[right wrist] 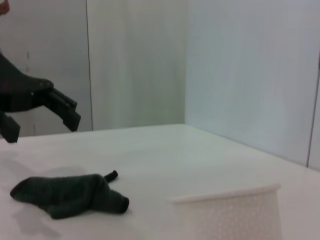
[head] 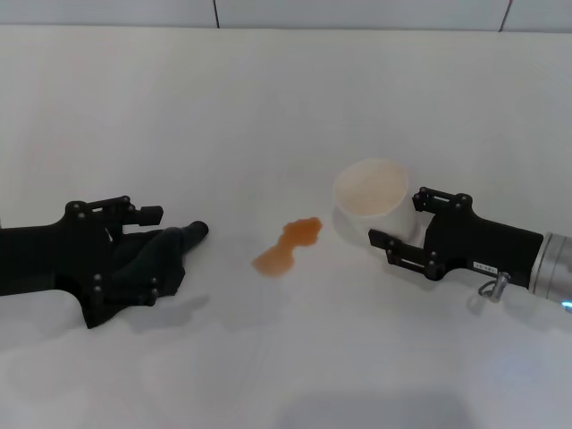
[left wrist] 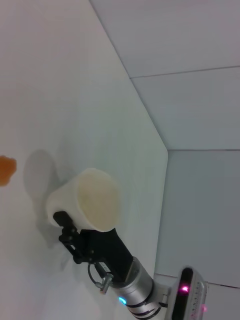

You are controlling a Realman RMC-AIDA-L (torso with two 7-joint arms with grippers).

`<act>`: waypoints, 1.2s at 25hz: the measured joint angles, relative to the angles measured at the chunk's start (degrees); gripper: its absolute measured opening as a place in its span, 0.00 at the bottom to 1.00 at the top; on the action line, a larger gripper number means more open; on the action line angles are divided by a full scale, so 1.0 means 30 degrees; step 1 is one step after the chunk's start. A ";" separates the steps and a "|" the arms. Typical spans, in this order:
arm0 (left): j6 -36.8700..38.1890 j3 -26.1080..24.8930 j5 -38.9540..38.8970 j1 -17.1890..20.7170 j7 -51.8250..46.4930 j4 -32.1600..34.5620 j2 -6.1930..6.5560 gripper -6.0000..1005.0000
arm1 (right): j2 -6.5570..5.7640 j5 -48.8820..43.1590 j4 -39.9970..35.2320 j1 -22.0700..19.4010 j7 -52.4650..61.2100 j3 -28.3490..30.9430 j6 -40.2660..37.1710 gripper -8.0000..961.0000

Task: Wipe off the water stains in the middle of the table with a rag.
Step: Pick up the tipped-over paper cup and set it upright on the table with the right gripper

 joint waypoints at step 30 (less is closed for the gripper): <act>0.0027 -0.0002 0.0009 -0.0055 -0.0125 0.0000 -0.0001 0.84 | -0.0214 -0.0076 -0.0515 -0.1207 0.0031 -0.0890 0.0428 0.86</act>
